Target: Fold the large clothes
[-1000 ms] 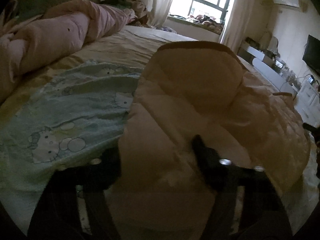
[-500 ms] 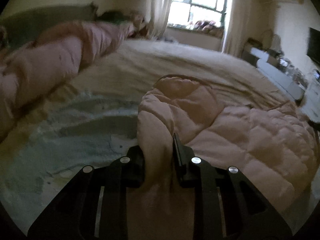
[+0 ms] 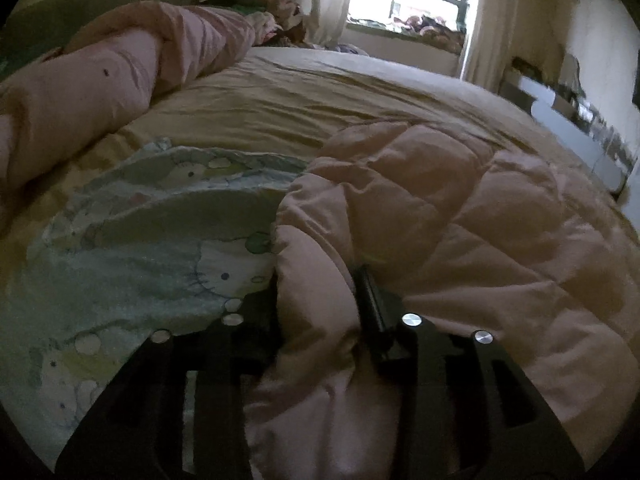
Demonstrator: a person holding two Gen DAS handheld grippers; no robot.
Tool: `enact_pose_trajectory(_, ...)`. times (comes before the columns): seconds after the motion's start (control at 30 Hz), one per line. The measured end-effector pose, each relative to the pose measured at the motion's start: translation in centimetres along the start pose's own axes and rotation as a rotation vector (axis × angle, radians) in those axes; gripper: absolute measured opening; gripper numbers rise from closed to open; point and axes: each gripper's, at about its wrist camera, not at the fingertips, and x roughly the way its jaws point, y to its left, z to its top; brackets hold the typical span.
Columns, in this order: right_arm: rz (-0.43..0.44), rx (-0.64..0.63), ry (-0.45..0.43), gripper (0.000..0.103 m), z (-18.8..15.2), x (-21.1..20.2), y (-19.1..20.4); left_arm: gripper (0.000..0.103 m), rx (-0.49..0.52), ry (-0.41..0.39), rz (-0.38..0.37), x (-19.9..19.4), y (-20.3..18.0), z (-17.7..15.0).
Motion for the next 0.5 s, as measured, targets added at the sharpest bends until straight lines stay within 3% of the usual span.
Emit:
enact_pose_trajectory(0.03, -0.018, -0.016, 0.002, 0.016, 0.1, -0.2, 0.3, 0.034, -0.003, 0.000, 0.000, -0.5, 0.1, -0.1)
enact_pose_trajectory(0.07, -0.037, -0.030, 0.007, 0.017, 0.2, -0.5, 0.6, 0.045, 0.000, 0.003, 0.011, -1.3, 0.1, -0.2)
enact_pose_trajectory(0.1, -0.073, -0.047, 0.019, 0.024, 0.6, -1.2, 1.0, 0.058, 0.004, 0.000, 0.025, -2.0, 0.1, -0.3)
enact_pose_trajectory(0.13, -0.115, -0.052, 0.005, 0.037, 1.1, -2.5, 1.4, 0.062, 0.004, -0.014, 0.042, -3.0, 0.2, -0.6)
enact_pose_trajectory(0.17, -0.104, -0.051, -0.041, 0.043, 1.4, -3.9, 1.3, 0.069, 0.000, -0.027, 0.045, -4.0, 0.3, -0.7)
enact_pose_trajectory(0.23, -0.035, -0.066, -0.164, 0.064, 1.8, -7.7, 2.5, 0.078, -0.008, -0.070, 0.043, -6.4, 0.5, -1.2)
enact_pose_trajectory(0.27, 0.006, -0.097, -0.214, 0.068, 2.0, -9.6, 3.8, 0.081, -0.014, -0.080, 0.050, -7.1, 0.5, -1.4)
enact_pose_trajectory(0.33, 0.133, -0.161, -0.210, 0.069, 2.0, -11.5, 6.9, 0.081, -0.046, -0.080, 0.016, -8.4, 0.3, -1.8)
enact_pose_trajectory(0.5, 0.301, -0.312, -0.121, 0.067, 0.8, -13.0, 14.9, 0.081, -0.047, -0.052, -0.095, -10.9, -2.1, -4.0)
